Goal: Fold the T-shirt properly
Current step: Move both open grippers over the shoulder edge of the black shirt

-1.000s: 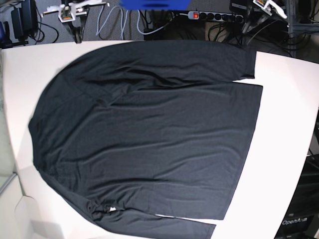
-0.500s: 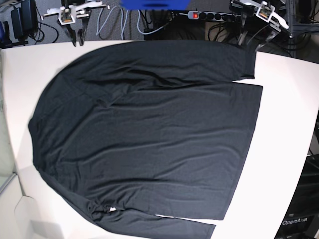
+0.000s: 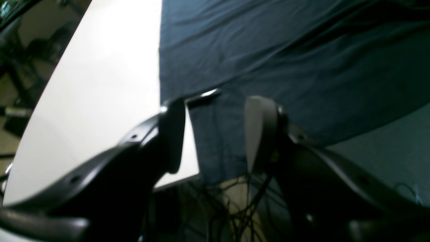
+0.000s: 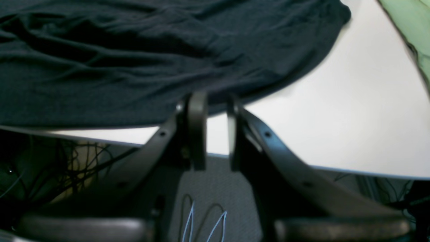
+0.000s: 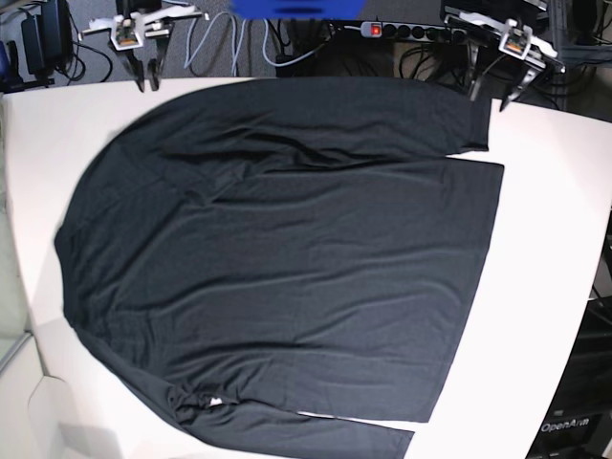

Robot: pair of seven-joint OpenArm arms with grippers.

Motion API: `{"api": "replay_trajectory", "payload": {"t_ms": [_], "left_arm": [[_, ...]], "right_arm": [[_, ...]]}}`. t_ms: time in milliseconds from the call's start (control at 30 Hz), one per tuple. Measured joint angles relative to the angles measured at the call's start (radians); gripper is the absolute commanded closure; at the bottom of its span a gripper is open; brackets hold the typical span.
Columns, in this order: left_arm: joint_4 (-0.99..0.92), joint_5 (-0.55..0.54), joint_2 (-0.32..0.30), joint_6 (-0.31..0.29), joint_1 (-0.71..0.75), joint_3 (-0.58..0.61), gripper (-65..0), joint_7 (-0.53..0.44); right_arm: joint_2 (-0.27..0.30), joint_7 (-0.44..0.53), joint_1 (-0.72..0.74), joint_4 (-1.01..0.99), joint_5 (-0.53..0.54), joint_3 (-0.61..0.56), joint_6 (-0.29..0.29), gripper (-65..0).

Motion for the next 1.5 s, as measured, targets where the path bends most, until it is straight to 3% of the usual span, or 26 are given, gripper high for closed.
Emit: {"api": "replay_trajectory", "payload": {"t_ms": [367,500,633,1000,1100,1500], "left_arm": [[-0.006,-0.097,0.008,0.0,-0.017,0.001,-28.5,0.0],[-0.007,-0.1,0.008,0.0,-0.024,-0.001,-29.2,0.0],[-0.007,-0.1,0.01,0.0,-0.051,0.002,-35.2,-0.001],[-0.001,-0.105,0.035,0.0,-0.062,0.005,-35.7,0.0],[0.007,-0.186,0.038,0.0,-0.066,0.002,-35.7,0.006],[0.006,-0.26,0.052,0.0,-0.108,0.093,-35.7,0.003]], "right_arm": [[0.0,0.0,0.0,0.0,0.0,0.0,0.0,-12.5],[0.0,0.0,0.0,0.0,0.0,0.0,0.0,-12.5],[0.0,0.0,0.0,0.0,0.0,0.0,0.0,-12.5],[-0.001,0.0,0.0,0.0,0.0,0.0,0.0,-12.5],[0.0,0.0,0.0,0.0,0.0,0.0,0.0,-12.5],[-0.001,0.0,0.0,0.0,0.0,0.0,0.0,-12.5]]}}
